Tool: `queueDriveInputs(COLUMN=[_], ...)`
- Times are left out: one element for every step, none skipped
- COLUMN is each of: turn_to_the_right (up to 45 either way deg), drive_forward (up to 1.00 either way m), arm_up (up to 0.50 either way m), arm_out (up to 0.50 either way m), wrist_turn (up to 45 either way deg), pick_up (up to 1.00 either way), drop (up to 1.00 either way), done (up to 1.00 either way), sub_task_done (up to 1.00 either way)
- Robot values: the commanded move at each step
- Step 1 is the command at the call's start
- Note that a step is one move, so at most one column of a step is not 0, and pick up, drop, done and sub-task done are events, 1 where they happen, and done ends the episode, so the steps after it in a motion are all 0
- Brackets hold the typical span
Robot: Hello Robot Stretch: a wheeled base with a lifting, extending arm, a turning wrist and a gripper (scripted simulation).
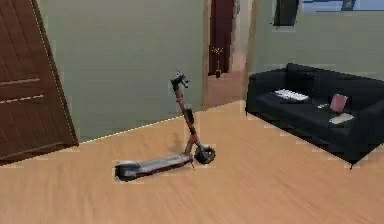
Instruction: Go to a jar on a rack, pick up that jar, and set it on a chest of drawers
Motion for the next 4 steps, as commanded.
queueDriveInputs(turn_to_the_right=[45.0, 9.0, 0.0, 0.0], drive_forward=[0.00, 0.00, 0.00, 0.00], arm_up=[0.00, 0.00, 0.50, 0.06], arm_out=[0.00, 0.00, 0.00, 0.00], wrist_turn=[0.0, 0.0, 0.0, 0.0], pick_up=[0.00, 0.00, 0.00, 0.00], drop=[0.00, 0.00, 0.00, 0.00], done=[0.00, 0.00, 0.00, 0.00], sub_task_done=[0.00, 0.00, 0.00, 0.00])
